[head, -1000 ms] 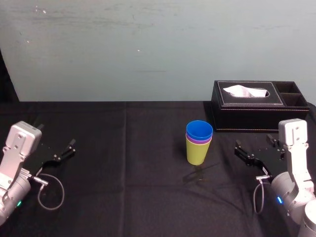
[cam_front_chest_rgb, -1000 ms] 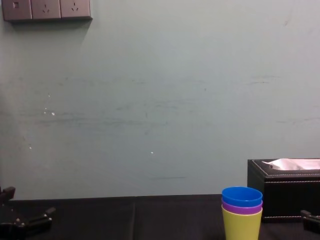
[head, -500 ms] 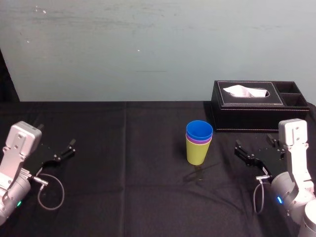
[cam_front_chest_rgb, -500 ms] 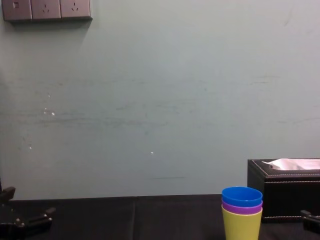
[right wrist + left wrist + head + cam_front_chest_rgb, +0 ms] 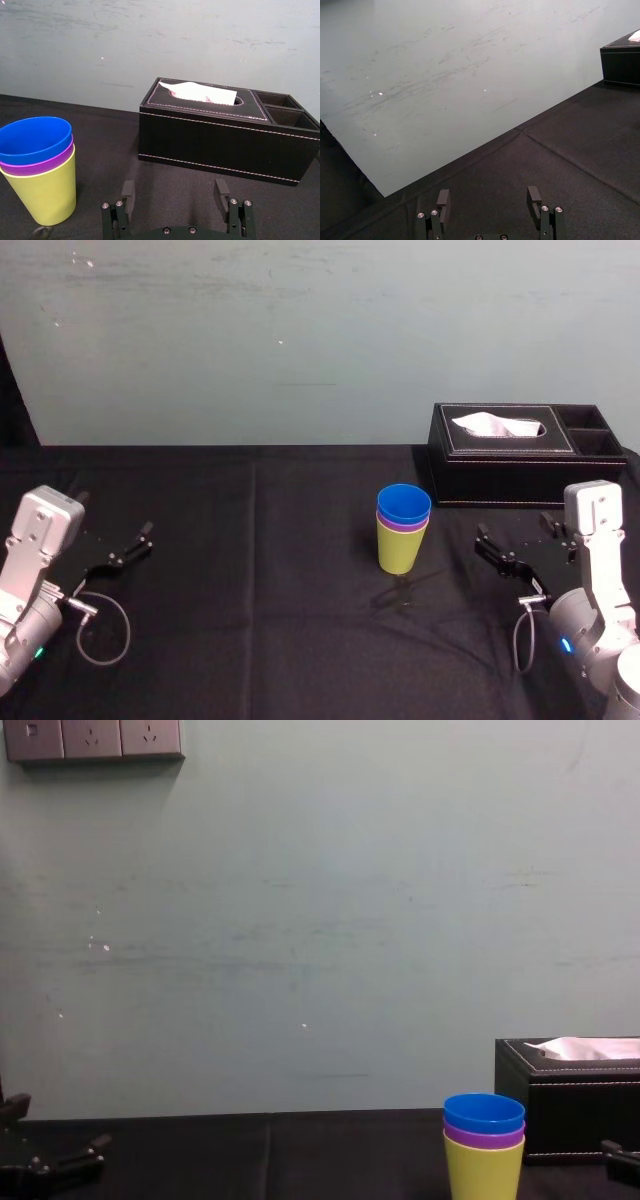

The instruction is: Stack the three plastic cups sequentially using one hand.

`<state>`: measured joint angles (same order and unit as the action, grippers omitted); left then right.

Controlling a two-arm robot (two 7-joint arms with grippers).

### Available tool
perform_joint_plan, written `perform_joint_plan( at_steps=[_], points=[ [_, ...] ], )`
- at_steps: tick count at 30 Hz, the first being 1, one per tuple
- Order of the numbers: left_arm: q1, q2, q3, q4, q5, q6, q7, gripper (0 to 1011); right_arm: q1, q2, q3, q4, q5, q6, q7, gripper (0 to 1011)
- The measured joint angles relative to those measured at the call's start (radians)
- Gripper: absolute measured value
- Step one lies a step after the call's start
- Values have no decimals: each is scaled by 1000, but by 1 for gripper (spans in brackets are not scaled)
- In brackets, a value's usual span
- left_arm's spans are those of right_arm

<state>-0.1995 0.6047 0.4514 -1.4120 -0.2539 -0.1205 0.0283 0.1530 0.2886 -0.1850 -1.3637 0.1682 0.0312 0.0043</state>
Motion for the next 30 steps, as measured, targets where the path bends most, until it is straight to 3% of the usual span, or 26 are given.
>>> perform_joint_plan(
  at_steps=[30],
  points=[
    [0,0,0,0,0,0,0,1000,0,0,0,0,0,0,0,1003]
  ],
)
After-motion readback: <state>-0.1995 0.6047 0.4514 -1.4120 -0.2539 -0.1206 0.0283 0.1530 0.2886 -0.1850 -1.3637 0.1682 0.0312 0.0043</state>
